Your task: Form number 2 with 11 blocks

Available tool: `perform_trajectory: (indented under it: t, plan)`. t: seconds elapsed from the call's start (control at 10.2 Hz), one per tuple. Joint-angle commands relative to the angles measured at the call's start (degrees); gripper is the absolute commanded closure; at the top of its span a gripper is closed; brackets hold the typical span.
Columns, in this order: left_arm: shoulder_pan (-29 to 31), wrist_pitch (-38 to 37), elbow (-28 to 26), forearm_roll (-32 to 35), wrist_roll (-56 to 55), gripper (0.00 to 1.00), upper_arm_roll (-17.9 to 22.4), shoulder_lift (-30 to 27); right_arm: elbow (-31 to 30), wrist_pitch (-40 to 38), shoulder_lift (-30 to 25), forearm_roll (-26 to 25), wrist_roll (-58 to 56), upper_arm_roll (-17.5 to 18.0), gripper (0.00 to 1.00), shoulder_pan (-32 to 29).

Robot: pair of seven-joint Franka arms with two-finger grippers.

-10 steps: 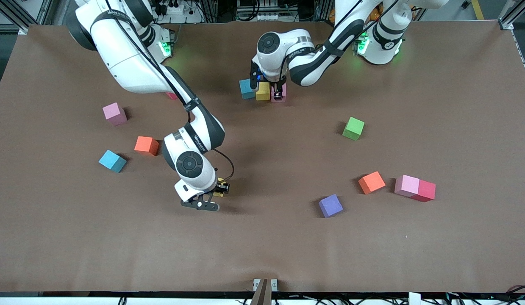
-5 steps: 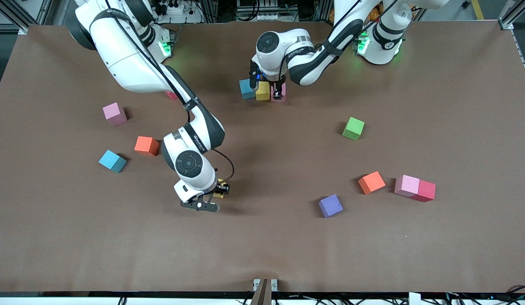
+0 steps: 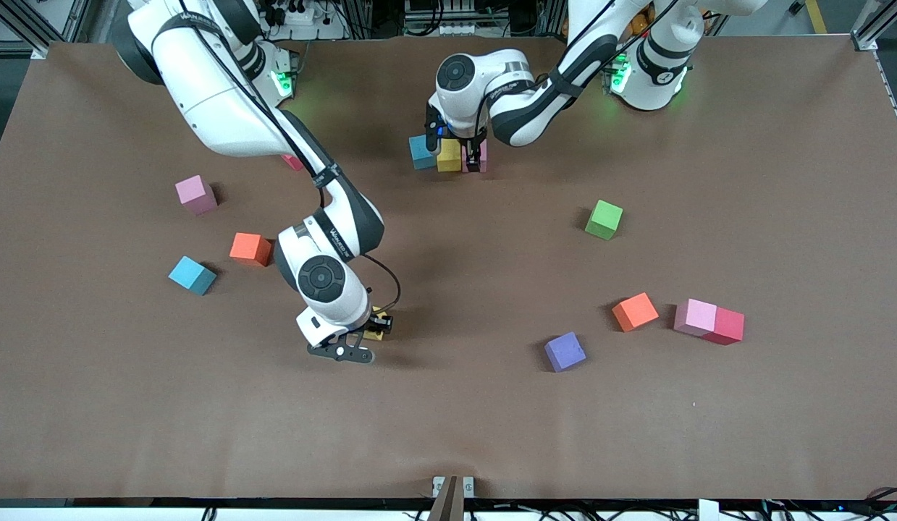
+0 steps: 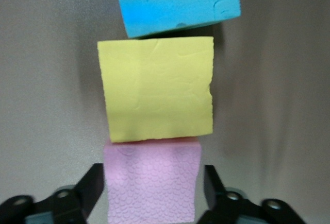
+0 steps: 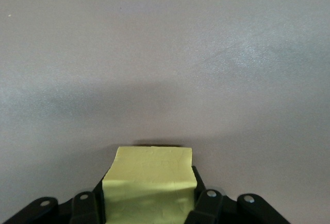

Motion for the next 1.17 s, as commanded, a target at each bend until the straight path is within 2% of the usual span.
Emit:
perform_trajectory:
  t: [0.0,0.68,1.08]
  plan:
    - [-0.8,-0.5,0.8,-0.8,-0.8,0.0,0.4,0.0,-0.2,-0.8,-0.8,-1.1,0.4,0.6,1.0,-0.3]
    - [-0.4,-2.5,1.8,-1.1,-1.0,0.0,0.1,-2.6,-0.2,-1.0,-1.4,-1.0,0.6,0.9,1.0,-0.3]
    - [-0.1,-6.2,3.6,-4.8,-0.8,0.0,-0.1,-6.1,-0.1,-0.8,-1.7,-1.0,0.4,0.9,1.0,0.5]
